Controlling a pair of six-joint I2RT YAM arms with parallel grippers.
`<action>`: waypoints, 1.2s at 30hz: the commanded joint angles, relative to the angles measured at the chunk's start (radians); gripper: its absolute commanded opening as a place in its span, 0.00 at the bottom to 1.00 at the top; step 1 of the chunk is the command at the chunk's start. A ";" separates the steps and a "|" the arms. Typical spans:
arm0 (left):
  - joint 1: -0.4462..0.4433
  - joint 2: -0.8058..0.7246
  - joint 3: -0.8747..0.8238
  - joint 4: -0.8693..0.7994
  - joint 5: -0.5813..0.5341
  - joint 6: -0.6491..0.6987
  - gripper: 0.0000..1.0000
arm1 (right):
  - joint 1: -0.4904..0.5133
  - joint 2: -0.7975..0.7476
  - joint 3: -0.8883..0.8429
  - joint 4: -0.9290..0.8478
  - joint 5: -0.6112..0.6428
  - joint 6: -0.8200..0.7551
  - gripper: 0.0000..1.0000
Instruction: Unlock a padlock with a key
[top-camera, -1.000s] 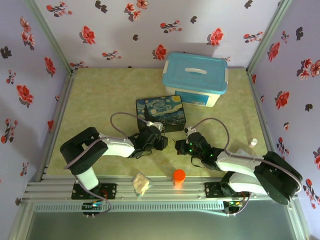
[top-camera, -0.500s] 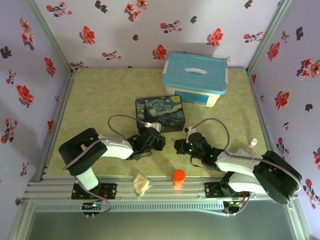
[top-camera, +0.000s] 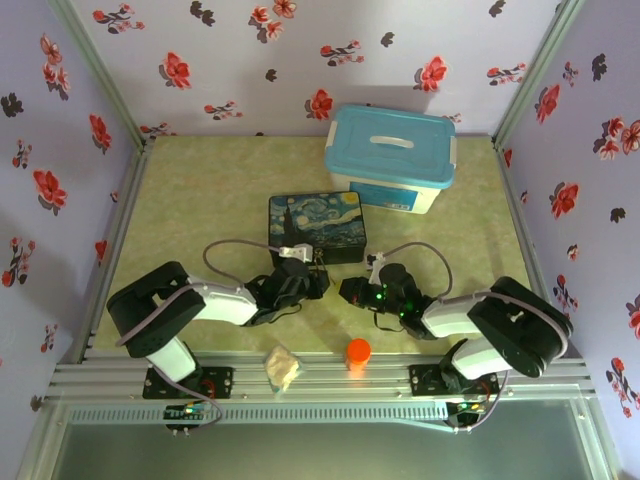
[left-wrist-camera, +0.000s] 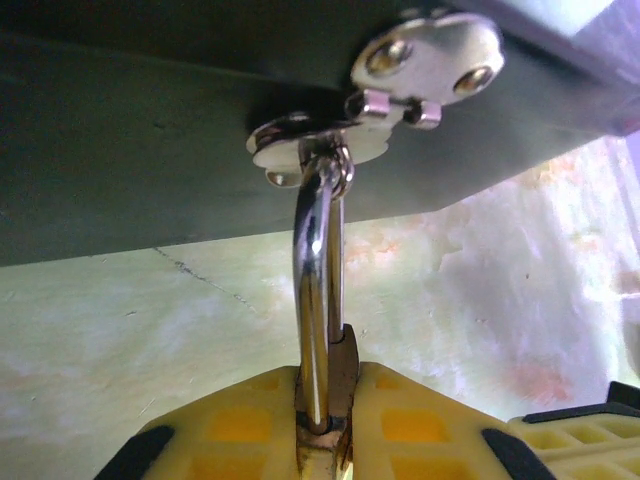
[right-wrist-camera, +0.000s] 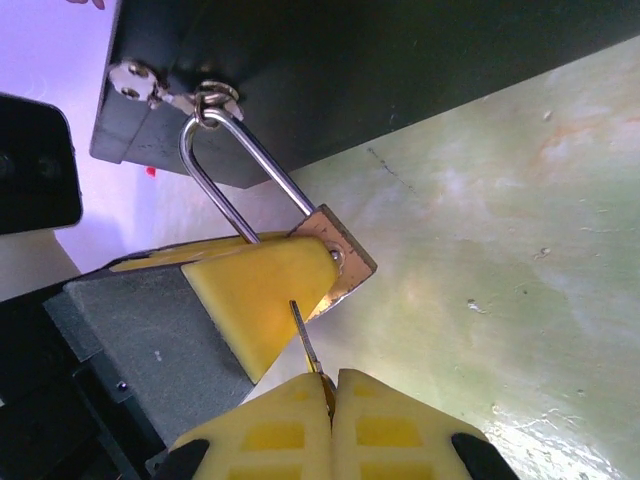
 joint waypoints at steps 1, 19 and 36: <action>0.007 -0.015 -0.017 0.132 -0.042 -0.049 0.04 | -0.009 0.031 -0.002 0.081 -0.074 0.054 0.00; 0.017 -0.010 -0.041 0.207 -0.035 -0.086 0.01 | -0.033 0.088 0.000 0.139 -0.138 0.103 0.00; 0.016 0.010 -0.056 0.261 -0.018 -0.119 0.00 | -0.084 0.252 0.005 0.399 -0.180 0.135 0.00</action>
